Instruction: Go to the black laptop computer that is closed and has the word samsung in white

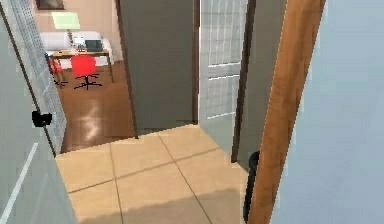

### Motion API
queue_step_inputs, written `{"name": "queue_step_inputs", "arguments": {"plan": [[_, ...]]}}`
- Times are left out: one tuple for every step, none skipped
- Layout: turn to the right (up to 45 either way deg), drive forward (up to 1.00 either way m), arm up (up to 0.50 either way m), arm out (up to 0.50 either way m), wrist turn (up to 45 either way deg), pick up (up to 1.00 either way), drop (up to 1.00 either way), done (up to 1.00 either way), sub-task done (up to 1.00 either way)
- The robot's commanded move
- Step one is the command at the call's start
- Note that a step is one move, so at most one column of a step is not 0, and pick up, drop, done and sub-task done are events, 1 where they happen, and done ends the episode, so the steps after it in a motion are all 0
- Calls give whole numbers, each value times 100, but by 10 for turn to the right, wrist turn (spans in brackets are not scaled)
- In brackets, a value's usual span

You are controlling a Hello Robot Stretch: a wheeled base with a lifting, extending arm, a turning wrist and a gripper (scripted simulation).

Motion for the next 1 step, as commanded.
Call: {"name": "queue_step_inputs", "arguments": {"plan": [[0,30,0,0,0,0,0,0,0]]}}
